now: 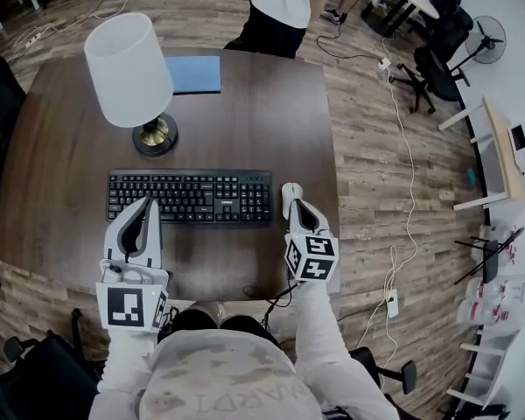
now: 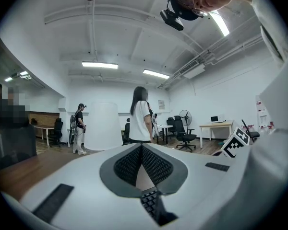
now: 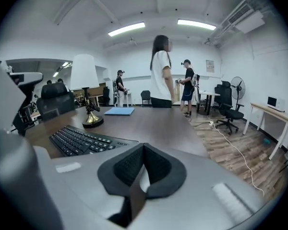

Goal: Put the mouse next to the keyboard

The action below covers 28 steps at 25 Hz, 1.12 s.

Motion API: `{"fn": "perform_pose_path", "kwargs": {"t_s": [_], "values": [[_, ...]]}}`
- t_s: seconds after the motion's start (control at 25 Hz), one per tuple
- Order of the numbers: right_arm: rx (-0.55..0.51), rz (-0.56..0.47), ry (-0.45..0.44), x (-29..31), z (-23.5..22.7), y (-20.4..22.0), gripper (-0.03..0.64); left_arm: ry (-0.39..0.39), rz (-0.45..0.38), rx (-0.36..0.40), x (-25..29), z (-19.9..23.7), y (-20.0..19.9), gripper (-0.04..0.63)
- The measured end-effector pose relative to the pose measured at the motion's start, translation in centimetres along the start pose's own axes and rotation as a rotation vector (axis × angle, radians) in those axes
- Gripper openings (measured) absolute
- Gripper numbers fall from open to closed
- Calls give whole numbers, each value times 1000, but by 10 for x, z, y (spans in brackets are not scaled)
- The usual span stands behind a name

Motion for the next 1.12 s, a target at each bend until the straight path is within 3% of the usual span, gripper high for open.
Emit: {"fn": "perform_pose_path", "kwargs": {"t_s": [0.52, 1.12], "values": [[72, -145, -57, -58, 4, -20, 9, 28, -28, 22, -17, -20, -12, 6], [50, -288, -81, -122, 18, -40, 9, 43, -72, 37, -50, -32, -23, 6]]}}
Point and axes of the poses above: the fingertips, and each gripper's own axes: x forward along the fingers, z to its left, y out of its underside, the point moved 10 cm from there along -x, backward along the fingers, and after that the axes turned 9 degrees about y, right-handed, at the moved point
